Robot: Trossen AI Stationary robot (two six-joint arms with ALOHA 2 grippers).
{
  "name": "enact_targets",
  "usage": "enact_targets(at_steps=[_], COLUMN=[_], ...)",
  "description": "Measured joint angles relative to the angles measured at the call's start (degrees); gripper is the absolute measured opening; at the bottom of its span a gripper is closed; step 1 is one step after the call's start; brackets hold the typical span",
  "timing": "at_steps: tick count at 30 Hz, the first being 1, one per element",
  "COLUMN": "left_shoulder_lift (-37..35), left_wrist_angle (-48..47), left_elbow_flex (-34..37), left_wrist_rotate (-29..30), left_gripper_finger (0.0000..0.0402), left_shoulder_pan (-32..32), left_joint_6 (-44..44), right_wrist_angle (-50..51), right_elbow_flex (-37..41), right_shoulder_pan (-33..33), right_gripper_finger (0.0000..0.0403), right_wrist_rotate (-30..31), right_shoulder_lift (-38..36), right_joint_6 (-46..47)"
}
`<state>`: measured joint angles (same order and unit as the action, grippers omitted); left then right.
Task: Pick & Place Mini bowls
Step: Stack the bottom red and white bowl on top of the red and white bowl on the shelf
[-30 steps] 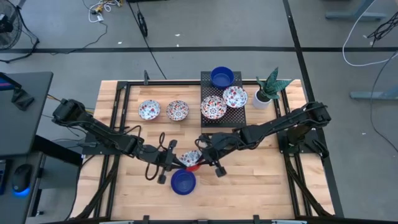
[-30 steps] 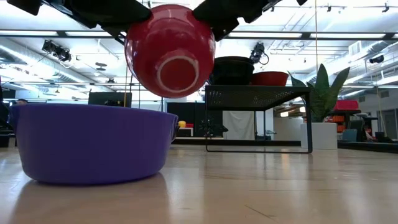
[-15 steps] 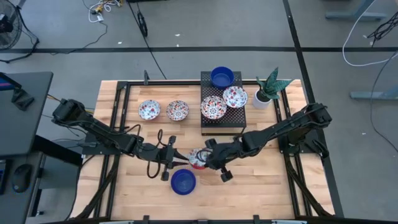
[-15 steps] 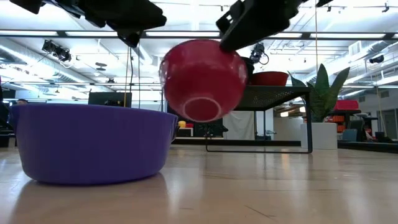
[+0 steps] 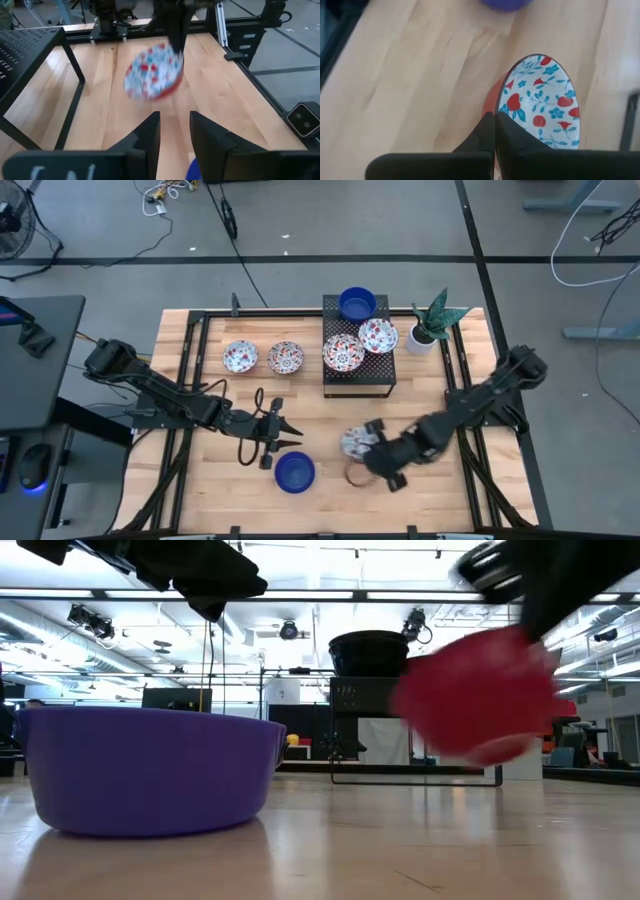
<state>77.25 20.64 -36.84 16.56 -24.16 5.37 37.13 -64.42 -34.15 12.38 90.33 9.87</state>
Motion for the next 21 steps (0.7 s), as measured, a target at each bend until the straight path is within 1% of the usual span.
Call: enact_targets(at_steps=[3,6,8,10,12,14,16,17,19,21], left_shoulder_lift=[0.0,0.0,0.0,0.0,0.0,0.0,0.0,0.0,0.0,0.0], left_wrist_angle=[0.0,0.0,0.0,0.0,0.0,0.0,0.0,0.0,0.0,0.0], left_elbow_flex=[0.0,0.0,0.0,0.0,0.0,0.0,0.0,0.0,0.0,0.0], left_wrist_rotate=[0.0,0.0,0.6,1.3,1.4,1.5,1.5,1.6,1.7,1.7], left_gripper_finger=[0.0108,0.0108,0.0108,0.0108,0.0108,0.0108,0.0108,0.0108,0.0108,0.0108], left_shoulder_pan=[0.0,0.0,0.0,0.0,0.0,0.0,0.2,0.4,0.8,1.2], left_joint_6=[0.0,0.0,-0.1,-0.1,-0.1,-0.1,-0.1,-0.1,-0.1,0.0], right_wrist_angle=[7.0,14.0,17.3,19.0,20.1,19.5,18.3,17.3,15.0,12.4], right_elbow_flex=[0.0,0.0,0.0,0.0,0.0,0.0,0.0,0.0,0.0,-0.1], right_shoulder_pan=[-4.8,-8.7,-10.8,-12.3,-12.9,-12.6,-11.3,-10.2,-6.9,-1.9], right_gripper_finger=[0.0000,0.0000,0.0000,0.0000,0.0000,0.0000,0.0000,0.0000,0.0000,0.0000], right_wrist_rotate=[4.8,12.5,17.5,22.9,29.3,36.8,44.5,47.2,49.7,48.5], right_shoulder_lift=[-4.5,-9.6,-12.7,-15.8,-18.7,-21.4,-23.8,-25.0,-27.3,-29.4], right_joint_6=[7.6,15.1,17.9,17.8,14.7,9.4,2.9,-0.2,-6.6,-12.6])
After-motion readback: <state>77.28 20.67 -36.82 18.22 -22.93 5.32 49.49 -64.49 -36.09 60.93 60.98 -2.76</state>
